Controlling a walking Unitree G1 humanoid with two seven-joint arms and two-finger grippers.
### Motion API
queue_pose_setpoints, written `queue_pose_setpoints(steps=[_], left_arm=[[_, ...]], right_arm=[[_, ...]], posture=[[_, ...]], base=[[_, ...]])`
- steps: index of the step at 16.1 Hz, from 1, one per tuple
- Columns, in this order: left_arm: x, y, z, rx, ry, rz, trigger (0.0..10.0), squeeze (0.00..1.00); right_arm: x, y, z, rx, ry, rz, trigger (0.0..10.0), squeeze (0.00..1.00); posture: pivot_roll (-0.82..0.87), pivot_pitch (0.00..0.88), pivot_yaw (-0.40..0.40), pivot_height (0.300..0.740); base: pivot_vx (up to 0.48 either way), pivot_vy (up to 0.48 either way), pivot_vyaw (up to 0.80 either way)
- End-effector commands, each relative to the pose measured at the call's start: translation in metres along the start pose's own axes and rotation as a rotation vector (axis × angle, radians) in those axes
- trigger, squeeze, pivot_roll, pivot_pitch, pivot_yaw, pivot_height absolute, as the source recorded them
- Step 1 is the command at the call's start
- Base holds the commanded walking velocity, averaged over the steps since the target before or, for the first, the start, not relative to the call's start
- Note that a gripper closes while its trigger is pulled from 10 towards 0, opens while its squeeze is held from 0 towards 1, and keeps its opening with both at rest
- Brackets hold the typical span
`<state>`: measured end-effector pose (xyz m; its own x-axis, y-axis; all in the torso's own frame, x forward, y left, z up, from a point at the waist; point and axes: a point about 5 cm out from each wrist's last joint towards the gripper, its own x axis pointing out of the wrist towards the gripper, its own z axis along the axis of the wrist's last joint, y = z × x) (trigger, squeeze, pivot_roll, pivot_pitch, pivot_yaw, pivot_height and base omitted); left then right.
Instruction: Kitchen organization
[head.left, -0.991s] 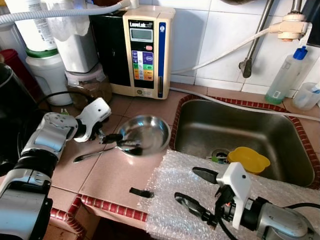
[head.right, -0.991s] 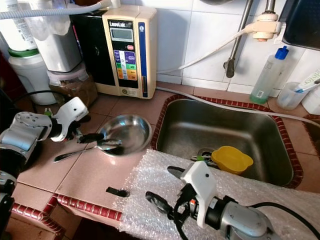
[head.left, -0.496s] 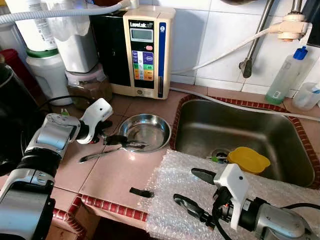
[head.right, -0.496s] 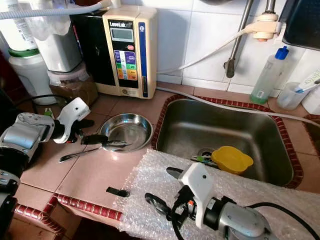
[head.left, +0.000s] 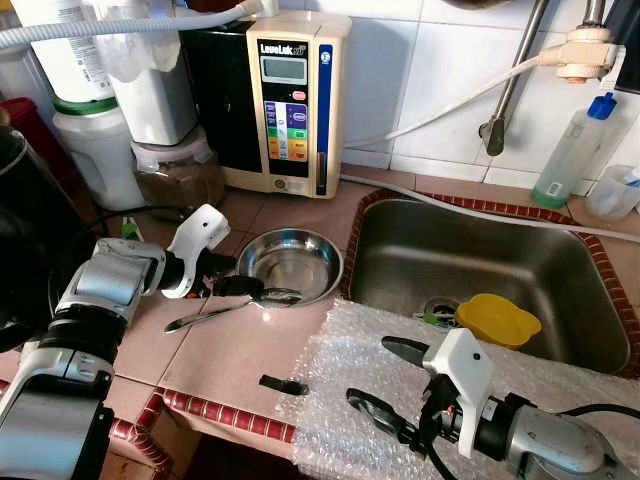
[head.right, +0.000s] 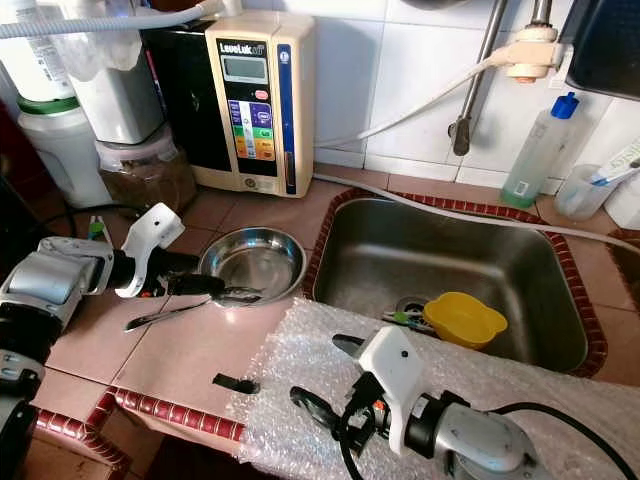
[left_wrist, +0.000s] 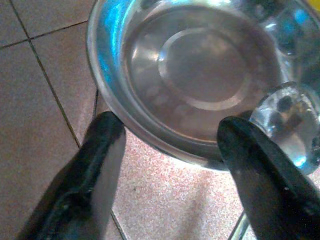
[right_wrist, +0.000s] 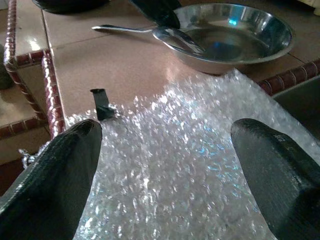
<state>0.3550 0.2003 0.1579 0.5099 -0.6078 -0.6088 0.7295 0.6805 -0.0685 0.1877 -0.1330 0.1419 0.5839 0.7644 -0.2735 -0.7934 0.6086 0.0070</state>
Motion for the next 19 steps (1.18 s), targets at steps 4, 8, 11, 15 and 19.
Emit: queue_pose_setpoints(steps=[4, 8, 11, 15, 19], left_arm=[[-0.002, 0.001, 0.001, -0.043, -0.026, 0.013, 0.0, 0.00], [0.001, 0.003, -0.003, -0.141, -0.058, 0.041, 0.0, 0.00], [0.005, 0.006, -0.006, -0.182, -0.074, 0.101, 0.0, 0.00], [0.008, 0.010, -0.008, -0.218, -0.089, 0.184, 0.0, 0.00], [0.003, 0.021, -0.002, -0.226, -0.137, 0.300, 0.0, 0.00]], right_arm=[[0.001, -0.002, -0.001, -0.023, 0.007, 0.004, 10.0, 0.00], [0.003, -0.002, -0.002, -0.035, 0.012, 0.000, 10.0, 0.00], [0.003, -0.003, -0.003, -0.042, 0.013, -0.010, 10.0, 0.00], [0.004, -0.005, -0.004, -0.055, 0.015, -0.023, 10.0, 0.00], [0.003, -0.008, -0.003, -0.064, 0.014, -0.035, 10.0, 0.00]], posture=[[0.07, 0.026, 0.046, 0.740], [0.07, 0.027, 0.048, 0.740], [0.07, 0.029, 0.049, 0.740], [0.07, 0.033, 0.050, 0.740], [0.07, 0.033, 0.047, 0.740]], base=[[0.000, 0.000, 0.00], [0.000, 0.000, 0.00], [0.000, 0.000, 0.00], [0.000, 0.000, 0.00], [0.000, 0.000, 0.00]])
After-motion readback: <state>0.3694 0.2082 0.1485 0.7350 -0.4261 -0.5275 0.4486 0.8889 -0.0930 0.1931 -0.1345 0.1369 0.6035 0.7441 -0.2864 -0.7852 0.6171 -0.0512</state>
